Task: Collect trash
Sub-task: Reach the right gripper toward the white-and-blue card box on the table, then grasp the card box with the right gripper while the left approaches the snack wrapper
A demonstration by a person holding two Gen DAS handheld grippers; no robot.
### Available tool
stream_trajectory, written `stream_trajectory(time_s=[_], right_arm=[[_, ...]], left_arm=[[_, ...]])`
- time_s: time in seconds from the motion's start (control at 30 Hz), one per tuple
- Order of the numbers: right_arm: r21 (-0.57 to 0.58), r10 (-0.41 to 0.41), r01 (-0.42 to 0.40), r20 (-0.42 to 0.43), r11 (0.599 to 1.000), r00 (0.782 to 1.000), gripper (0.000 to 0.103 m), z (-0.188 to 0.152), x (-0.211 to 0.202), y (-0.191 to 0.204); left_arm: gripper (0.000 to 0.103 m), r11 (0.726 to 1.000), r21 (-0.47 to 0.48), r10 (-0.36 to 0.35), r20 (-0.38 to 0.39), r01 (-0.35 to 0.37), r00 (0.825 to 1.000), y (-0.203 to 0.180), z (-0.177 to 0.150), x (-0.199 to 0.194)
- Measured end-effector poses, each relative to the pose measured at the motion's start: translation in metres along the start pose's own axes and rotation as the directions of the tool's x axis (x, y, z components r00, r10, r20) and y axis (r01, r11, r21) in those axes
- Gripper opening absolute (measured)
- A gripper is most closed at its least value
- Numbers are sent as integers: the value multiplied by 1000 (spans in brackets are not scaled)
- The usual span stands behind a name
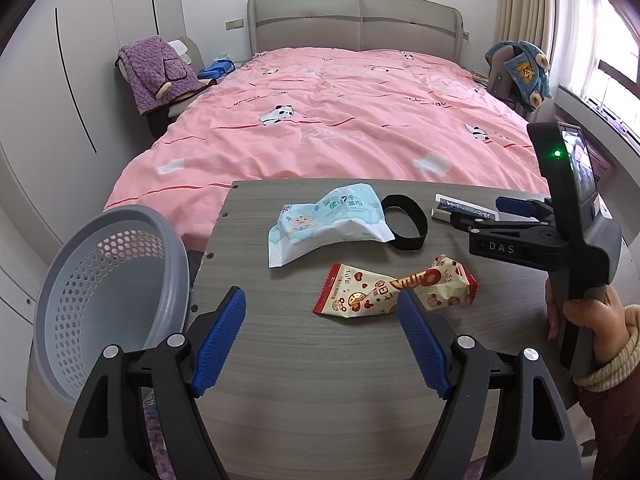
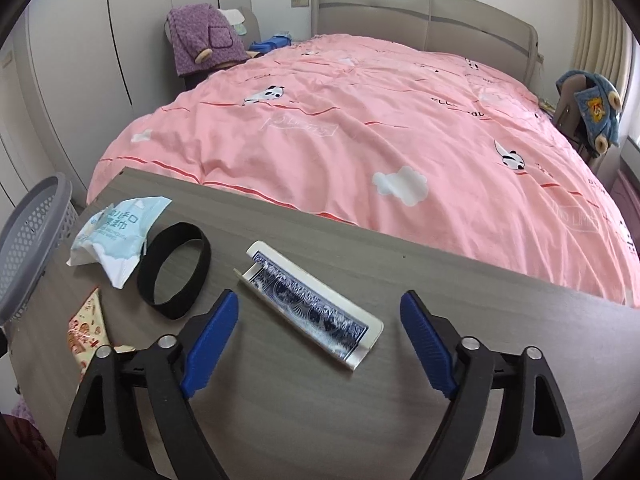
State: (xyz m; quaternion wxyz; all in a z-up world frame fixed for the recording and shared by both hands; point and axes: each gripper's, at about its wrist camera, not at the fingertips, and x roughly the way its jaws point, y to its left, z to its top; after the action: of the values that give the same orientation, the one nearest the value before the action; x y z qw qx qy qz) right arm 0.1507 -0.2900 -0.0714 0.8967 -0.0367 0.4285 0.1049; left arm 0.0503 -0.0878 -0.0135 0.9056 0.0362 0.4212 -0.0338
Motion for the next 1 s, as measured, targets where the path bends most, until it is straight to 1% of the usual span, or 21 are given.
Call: stream_trajectory(time_s=[0.17, 0.23, 0.27, 0.33, 0.37, 0.43, 0.53, 0.63, 0.73, 0.77, 0.8, 1.0], right_arm=[[-10, 13, -13, -23, 1000, 1000, 65, 0, 5, 3], [-29, 5, -6, -30, 1000, 1000, 57, -2, 6, 7], [-43, 0, -2, -31, 999, 1000, 56, -3, 6, 9], [-51, 3, -5, -26, 999, 1000, 48, -4, 5, 12], [-52, 12, -13, -25, 999, 1000, 46, -5, 5, 13], [-51, 17, -18, -21, 999, 1000, 37, -6, 3, 14], [-39, 29, -29, -15, 999, 999, 30, -9, 0, 15], [-19, 54, -55, -13, 998, 998, 26, -12, -4, 15], [11, 66, -66, -4, 998, 998, 25, -15, -9, 13], [43, 77, -77, 7, 996, 997, 25, -18, -14, 9], [43, 77, -77, 7, 996, 997, 25, -18, -14, 9], [131, 90, -95, 42, 987, 995, 25, -27, -28, -4]], left_arm=[[75, 1000, -13, 0, 0, 0, 1000, 3, 2, 0], [75, 1000, -16, -1, 1, 1, 1000, 4, 2, 0], [75, 1000, -15, -1, 1, 1, 1000, 4, 2, 0], [75, 1000, -15, -3, 3, 3, 1000, 4, 3, 0], [75, 1000, -15, -4, 3, 4, 1000, 4, 2, 0], [75, 1000, -15, -9, 4, 9, 1000, 3, 3, -1], [75, 1000, -12, -14, 5, 14, 1000, 3, 3, -2], [75, 1000, -7, -21, 7, 21, 1000, 1, 2, -3], [75, 1000, -1, -29, 10, 29, 1000, -1, 2, -4], [75, 999, 1, -32, 11, 32, 999, -2, 2, -4], [75, 999, 5, -38, 10, 38, 999, -3, 2, -4], [75, 997, 34, -66, 15, 65, 998, -17, 5, -1]])
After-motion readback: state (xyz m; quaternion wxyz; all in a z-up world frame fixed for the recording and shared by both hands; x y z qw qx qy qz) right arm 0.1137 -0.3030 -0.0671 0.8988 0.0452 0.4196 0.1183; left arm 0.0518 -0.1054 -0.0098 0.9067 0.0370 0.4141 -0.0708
